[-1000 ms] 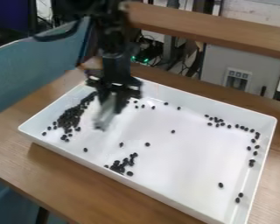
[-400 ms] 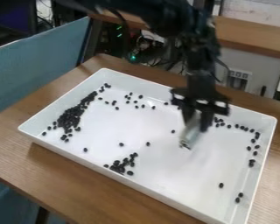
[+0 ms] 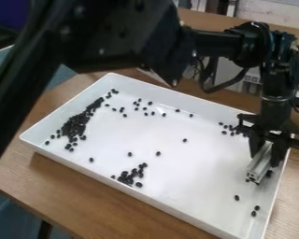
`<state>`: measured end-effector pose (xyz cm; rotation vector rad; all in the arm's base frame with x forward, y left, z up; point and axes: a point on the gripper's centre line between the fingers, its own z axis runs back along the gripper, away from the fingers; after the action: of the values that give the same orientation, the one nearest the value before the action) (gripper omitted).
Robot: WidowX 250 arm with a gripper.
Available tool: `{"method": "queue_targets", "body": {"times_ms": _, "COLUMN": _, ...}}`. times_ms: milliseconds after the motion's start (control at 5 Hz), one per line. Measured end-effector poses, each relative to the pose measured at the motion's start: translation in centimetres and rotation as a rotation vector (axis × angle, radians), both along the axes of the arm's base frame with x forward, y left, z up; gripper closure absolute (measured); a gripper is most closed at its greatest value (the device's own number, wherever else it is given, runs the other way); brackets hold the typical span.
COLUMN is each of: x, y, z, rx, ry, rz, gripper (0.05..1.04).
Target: Sweep into pile
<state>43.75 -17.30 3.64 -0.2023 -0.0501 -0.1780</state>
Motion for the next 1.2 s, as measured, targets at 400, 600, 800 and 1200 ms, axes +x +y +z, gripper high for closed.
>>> {"method": "queue_targets", "body": {"times_ms": 400, "x": 0.7, "y": -0.2, "z": -0.6, "rx": -0.006, "ry": 0.028, "rz": 0.012, "gripper": 0.698}}
{"method": "queue_targets", "body": {"times_ms": 600, "x": 1.3, "y": 0.9, "z": -1.4, "rx": 0.009, "ry": 0.036, "rz": 0.012, "gripper": 0.698}}
{"method": "queue_targets", "body": {"times_ms": 800, "x": 1.6, "y": 2.9, "z": -1.9, "rx": 0.023, "ry": 0.037, "rz": 0.068, "gripper": 0.698}}
{"method": "queue_targets", "body": {"times_ms": 1200, "x": 1.1, "y": 10.8, "z": -2.0, "rx": 0.081, "ry": 0.046, "rz": 0.207, "gripper": 0.698}}
